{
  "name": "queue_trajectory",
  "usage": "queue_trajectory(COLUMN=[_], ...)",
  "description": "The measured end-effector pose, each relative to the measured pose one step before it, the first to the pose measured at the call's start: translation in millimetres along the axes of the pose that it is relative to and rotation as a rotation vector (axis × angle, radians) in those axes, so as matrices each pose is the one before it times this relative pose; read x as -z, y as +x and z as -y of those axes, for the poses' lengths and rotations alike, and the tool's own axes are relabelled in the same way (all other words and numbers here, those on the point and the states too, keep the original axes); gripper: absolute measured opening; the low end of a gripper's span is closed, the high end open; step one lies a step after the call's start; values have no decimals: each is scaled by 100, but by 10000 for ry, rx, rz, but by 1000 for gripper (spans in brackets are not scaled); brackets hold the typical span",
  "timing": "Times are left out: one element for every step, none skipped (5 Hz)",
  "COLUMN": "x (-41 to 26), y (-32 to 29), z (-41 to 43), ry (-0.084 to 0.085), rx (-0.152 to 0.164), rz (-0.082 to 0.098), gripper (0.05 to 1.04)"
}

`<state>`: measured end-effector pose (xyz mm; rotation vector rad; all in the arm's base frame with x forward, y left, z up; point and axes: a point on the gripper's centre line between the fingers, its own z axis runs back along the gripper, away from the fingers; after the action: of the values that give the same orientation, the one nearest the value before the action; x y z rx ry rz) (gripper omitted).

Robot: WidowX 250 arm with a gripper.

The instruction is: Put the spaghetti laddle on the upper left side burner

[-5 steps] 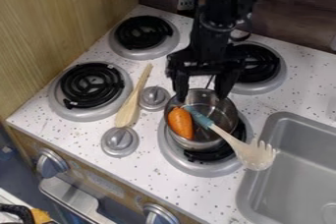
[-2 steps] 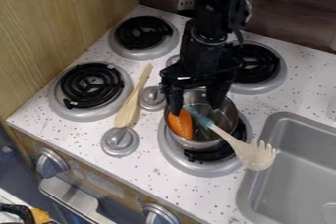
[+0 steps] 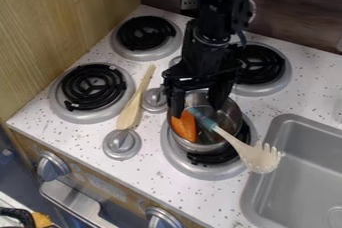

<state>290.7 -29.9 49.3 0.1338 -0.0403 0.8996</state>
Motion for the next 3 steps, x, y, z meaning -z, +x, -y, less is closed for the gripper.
queue_trajectory(x=[428,-188,401], y=[-111,-69,-319], z=[138,767,733], ry=[54,-26,-363], rx=[-376,-144,-191], rz=[-105,-84,-217], gripper=[1001,1001,1001])
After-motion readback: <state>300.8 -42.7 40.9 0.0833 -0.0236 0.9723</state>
